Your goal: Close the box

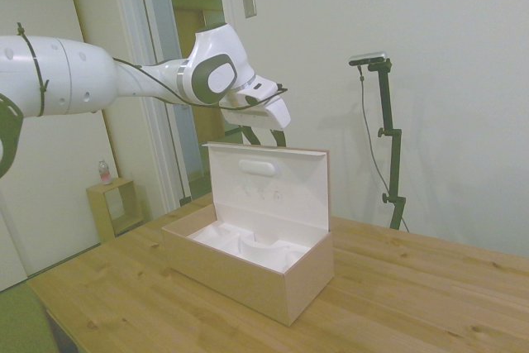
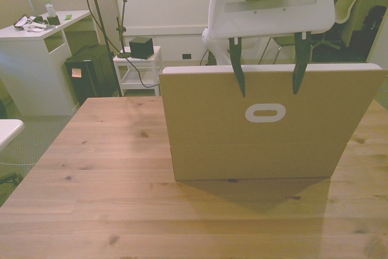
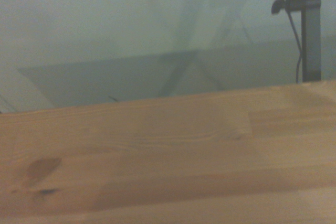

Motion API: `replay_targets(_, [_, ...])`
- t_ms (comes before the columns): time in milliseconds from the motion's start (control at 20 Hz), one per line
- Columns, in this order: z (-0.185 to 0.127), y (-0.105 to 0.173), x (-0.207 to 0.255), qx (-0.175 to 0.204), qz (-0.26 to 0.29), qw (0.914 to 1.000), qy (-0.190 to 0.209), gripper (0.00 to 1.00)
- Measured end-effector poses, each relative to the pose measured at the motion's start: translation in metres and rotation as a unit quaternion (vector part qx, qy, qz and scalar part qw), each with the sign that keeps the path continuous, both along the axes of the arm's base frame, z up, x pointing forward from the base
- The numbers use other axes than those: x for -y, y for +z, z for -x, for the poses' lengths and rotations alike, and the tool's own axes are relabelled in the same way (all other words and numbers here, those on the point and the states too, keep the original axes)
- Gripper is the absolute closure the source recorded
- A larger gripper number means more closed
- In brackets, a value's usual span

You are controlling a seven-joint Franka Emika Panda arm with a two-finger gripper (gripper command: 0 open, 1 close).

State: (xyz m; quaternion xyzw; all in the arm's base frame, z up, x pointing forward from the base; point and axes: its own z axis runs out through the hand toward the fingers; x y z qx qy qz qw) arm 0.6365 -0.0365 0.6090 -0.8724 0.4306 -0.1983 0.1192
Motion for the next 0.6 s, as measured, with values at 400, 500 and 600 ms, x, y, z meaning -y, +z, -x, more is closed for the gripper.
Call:
replay_targets(400, [0.081, -0.012, -0.013, -0.004, -0.026, 0.9996, -0.002, 0.00])
replay_targets(500, [0.096, -0.022, -0.022, -0.015, -0.035, 0.9993, 0.001, 0.00])
replay_targets(600, [0.111, -0.034, -0.027, -0.028, -0.037, 0.9989, 0.003, 0.00])
